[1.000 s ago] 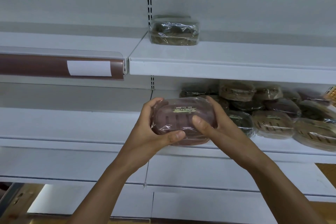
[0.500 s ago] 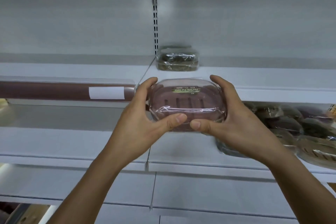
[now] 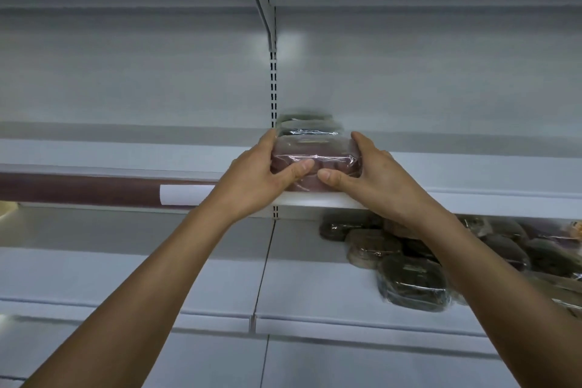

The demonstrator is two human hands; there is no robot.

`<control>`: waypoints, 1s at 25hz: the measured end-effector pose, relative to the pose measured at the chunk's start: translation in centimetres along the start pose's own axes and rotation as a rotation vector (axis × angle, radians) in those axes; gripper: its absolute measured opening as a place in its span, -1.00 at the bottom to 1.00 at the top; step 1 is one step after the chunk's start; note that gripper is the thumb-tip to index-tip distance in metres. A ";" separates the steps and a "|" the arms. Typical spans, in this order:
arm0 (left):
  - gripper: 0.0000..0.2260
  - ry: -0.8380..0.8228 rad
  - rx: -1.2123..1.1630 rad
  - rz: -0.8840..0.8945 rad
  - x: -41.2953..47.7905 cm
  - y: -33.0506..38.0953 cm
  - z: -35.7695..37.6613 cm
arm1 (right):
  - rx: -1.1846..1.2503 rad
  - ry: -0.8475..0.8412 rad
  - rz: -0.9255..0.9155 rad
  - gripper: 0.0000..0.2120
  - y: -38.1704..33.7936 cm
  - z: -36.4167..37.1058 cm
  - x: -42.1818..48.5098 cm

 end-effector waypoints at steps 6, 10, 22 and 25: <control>-0.30 -0.034 0.248 -0.108 3.8 -2.4 0.6 | -0.130 -0.140 0.016 -0.37 0.7 0.7 2.5; -0.29 0.036 0.366 -0.114 4.3 -3.0 1.6 | -0.125 -0.125 0.081 -0.56 1.9 0.7 3.7; -0.41 0.246 0.563 0.044 1.6 -1.9 2.5 | -0.115 0.095 -0.001 -0.32 2.0 0.4 1.7; -0.53 0.331 0.588 0.138 -1.4 -1.5 3.1 | -0.057 0.105 -0.036 -0.40 1.7 0.1 0.0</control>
Point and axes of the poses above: each hand's wrist, its own x-axis towards the middle knuckle, its own z-axis out of the palm, y = z × x, the point moved 5 cm from there along x, towards the middle knuckle, and after that the axes turned 2 degrees about z, right-handed, at the moved point
